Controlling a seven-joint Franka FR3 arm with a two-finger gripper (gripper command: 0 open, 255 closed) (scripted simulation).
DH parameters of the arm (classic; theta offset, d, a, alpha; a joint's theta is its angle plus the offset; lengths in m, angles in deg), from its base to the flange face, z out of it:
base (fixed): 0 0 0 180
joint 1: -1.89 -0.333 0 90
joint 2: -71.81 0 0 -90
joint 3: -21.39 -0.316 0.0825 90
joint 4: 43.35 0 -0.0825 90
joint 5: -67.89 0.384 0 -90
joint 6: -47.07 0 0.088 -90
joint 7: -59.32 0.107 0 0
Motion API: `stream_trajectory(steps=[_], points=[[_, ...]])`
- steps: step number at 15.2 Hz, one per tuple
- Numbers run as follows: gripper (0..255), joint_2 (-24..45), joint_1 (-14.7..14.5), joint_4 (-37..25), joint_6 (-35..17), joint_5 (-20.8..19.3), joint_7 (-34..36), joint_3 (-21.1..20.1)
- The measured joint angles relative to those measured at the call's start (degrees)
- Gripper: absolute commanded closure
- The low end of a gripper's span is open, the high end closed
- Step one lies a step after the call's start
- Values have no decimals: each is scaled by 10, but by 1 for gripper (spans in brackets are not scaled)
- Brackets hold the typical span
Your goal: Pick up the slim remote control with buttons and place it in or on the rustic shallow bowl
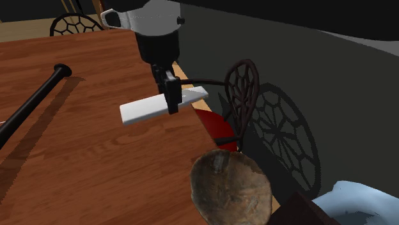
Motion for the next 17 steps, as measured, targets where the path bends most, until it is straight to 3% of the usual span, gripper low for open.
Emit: stream_trajectory(steps=[9, 17], points=[[255, -221, -18, 266, -45, -10, 34, -17], [255, -379, -28, 412, -34, -6, 63, -37]])
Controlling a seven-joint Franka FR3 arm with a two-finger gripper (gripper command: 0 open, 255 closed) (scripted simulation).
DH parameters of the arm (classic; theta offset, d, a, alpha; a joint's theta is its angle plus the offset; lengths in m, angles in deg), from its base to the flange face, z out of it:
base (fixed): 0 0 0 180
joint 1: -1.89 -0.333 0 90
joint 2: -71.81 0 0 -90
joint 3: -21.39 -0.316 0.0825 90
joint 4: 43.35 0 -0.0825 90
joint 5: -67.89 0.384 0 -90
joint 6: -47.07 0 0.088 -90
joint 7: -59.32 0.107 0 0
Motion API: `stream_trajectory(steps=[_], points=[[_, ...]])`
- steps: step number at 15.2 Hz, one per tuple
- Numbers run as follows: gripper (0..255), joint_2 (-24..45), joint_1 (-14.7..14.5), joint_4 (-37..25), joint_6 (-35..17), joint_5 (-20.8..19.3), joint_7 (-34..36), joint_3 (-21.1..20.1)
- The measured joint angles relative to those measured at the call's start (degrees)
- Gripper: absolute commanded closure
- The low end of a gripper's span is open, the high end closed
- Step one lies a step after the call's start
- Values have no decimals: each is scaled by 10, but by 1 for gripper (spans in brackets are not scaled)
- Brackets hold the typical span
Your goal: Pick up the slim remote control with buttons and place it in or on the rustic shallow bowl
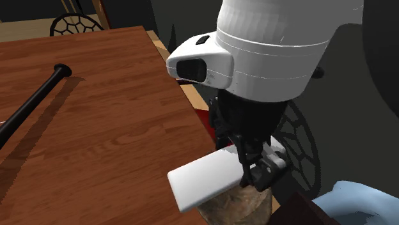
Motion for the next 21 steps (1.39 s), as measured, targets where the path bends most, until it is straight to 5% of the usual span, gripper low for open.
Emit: stream_trajectory(steps=[13, 19, 20, 21], points=[[255, -25, 0, 117, -91, 0, 0, -1], [255, -26, 0, 123, -98, 0, 0, -1], [0, -26, 0, 123, -98, 0, 0, -1], [0, -26, 0, 123, -98, 0, 0, -1]])
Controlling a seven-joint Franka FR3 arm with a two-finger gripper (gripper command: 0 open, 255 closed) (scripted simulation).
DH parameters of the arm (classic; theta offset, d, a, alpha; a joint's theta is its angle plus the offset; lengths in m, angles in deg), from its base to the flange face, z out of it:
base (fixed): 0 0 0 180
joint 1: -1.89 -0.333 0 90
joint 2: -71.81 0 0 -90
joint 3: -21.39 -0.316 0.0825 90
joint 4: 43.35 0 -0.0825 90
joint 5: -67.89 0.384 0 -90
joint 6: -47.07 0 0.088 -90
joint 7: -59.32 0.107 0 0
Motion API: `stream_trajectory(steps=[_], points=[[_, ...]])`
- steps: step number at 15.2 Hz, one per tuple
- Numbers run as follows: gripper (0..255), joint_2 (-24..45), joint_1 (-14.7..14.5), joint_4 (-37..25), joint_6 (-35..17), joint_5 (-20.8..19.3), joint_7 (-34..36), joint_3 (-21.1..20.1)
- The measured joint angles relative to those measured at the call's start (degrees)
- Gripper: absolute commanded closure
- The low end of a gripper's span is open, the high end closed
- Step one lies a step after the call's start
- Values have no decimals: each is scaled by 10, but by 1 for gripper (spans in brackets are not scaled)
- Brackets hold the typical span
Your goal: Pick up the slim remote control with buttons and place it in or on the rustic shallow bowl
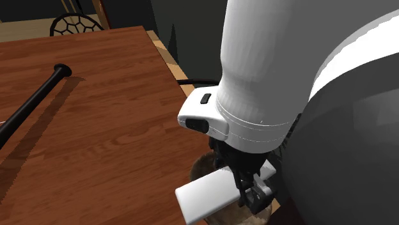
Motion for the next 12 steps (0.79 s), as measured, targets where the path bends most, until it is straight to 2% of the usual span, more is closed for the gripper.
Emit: stream_trajectory(steps=[5, 9, 12], points=[[0, 0, 0, 0, 0, 0, 0, 0], [0, 7, -1, -63, 56, 1, 2, -1], [0, 9, 0, -77, 69, 0, 0, 0]])
